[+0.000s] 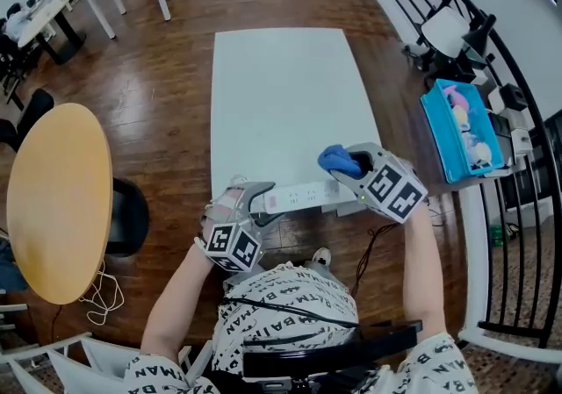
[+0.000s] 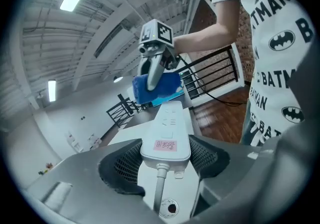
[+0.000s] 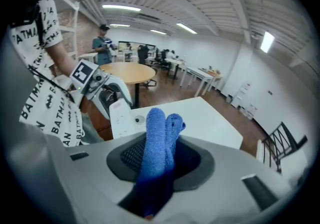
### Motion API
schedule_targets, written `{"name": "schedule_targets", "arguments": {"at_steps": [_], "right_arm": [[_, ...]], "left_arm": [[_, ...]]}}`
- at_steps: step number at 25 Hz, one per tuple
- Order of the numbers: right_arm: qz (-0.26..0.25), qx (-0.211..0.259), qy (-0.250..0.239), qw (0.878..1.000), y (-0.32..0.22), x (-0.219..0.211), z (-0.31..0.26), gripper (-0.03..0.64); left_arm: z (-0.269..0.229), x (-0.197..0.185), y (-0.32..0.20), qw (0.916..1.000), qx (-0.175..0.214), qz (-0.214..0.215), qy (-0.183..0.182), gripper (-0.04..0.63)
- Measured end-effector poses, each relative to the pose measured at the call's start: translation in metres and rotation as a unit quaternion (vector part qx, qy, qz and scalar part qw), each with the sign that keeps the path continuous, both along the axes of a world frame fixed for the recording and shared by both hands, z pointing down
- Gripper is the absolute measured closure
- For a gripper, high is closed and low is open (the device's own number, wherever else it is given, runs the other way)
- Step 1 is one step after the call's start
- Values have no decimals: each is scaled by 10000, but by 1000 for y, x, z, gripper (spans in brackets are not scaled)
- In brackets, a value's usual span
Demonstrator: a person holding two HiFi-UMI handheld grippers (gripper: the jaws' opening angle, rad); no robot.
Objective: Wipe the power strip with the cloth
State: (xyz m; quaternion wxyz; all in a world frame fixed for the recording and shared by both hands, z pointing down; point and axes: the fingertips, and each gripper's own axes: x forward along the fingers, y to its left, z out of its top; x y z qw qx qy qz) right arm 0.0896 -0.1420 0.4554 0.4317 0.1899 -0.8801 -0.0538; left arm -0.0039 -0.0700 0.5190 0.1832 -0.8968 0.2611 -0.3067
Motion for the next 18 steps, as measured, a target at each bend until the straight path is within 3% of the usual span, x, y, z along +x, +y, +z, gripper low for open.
{"name": "schedule_targets", "arguments": {"at_steps": [3, 8, 14, 18], "right_arm": [[-1110, -169, 346, 9931, 19, -31, -2, 482], [-2447, -551, 986, 9630, 46, -61, 20, 482], [-3275, -792, 1454, 9302, 69, -79, 40, 480], [-3493, -839, 1545, 9204, 77, -81, 44, 481]], "left_arm": [[-1, 9, 6, 9995, -7, 270, -160, 305], [0, 19, 14, 9980, -66, 566, -268, 305], [6, 24, 27, 9957, -128, 816, -408, 305], [9, 24, 33, 9946, -148, 913, -474, 305]]}}
